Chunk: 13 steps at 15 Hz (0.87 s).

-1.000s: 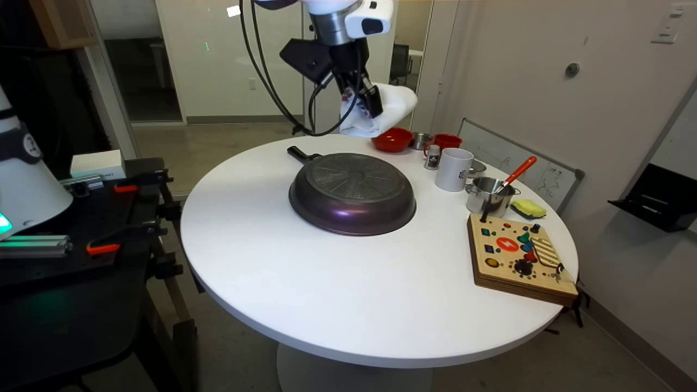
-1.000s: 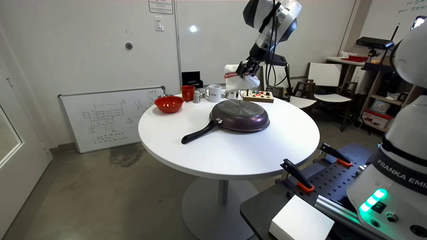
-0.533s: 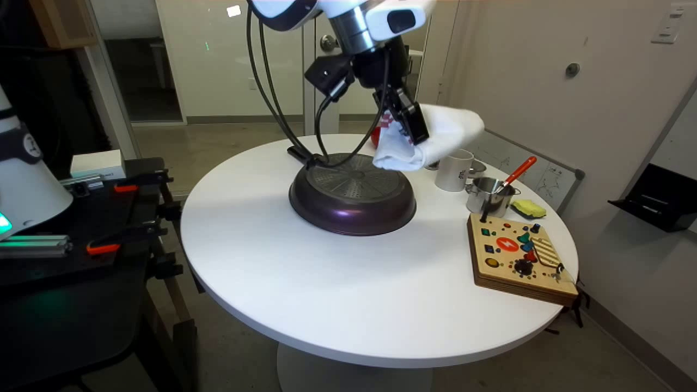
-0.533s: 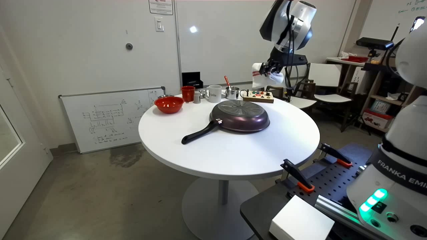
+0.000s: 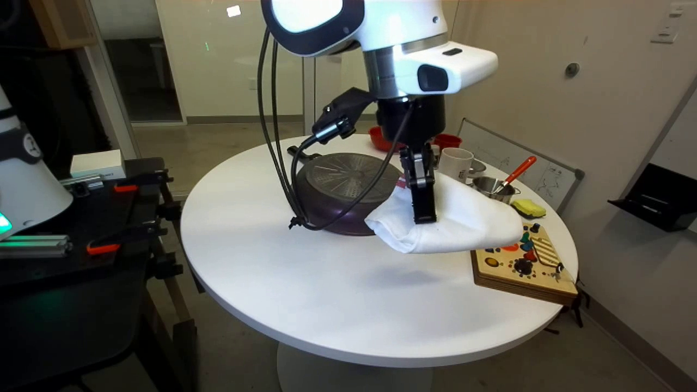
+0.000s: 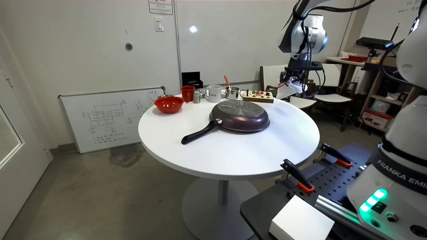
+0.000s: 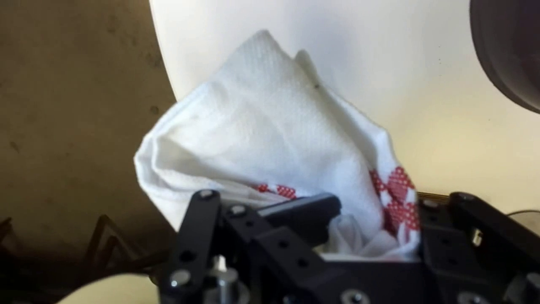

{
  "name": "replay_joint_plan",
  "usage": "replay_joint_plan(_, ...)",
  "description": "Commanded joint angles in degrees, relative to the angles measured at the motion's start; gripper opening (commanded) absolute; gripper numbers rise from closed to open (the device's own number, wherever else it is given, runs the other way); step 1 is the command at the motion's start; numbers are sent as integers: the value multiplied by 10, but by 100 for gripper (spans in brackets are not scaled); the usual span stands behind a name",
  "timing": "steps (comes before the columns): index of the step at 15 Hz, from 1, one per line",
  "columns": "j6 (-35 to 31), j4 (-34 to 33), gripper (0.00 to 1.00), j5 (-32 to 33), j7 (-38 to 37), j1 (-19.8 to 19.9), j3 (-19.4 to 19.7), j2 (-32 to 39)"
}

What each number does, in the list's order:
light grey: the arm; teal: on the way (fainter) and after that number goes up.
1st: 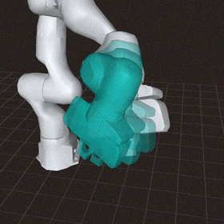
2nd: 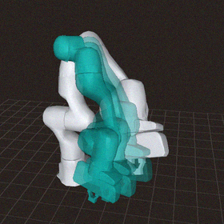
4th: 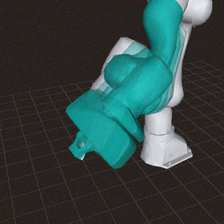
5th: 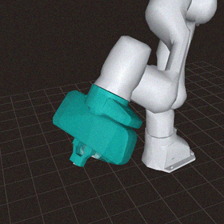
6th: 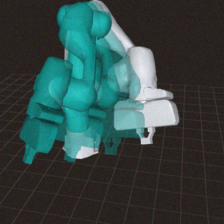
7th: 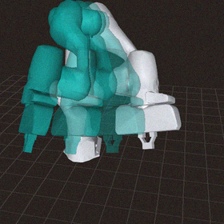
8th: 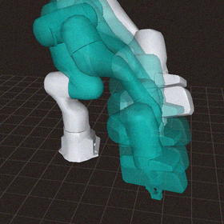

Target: Pick the cloth and wipe the bottom of the pan

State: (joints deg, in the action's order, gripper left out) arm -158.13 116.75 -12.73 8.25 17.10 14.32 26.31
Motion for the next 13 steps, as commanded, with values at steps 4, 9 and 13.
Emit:
replay_joint_plan(4,189,-97,44,-18,-155,7,-14,14)
replay_joint_plan(9,233,-130,80,2,-203,-2,-10,19)
replay_joint_plan(13,254,-139,100,8,-193,-4,-13,17)
